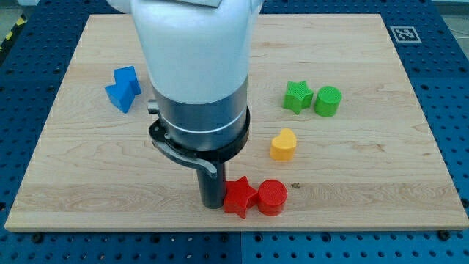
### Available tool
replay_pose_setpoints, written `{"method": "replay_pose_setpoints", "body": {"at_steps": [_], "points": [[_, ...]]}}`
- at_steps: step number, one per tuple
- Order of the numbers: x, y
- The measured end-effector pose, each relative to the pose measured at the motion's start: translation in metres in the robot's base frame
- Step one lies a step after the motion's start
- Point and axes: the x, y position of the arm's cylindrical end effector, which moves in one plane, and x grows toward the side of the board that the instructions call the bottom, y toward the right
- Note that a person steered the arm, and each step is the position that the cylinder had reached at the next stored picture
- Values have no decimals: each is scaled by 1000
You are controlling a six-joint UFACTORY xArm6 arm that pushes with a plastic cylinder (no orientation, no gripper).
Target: Move the green circle to the top right of the board
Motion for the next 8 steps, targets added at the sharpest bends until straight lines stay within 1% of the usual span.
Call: {"method": "replay_pose_setpoints", "body": {"at_steps": [1,2,3,4,5,6,7,8], "points": [[0,0],[-6,-19],[-29,-63],[-64,-71],[-121,-70],[-168,-53],[-176,-4],[-176,18]]}}
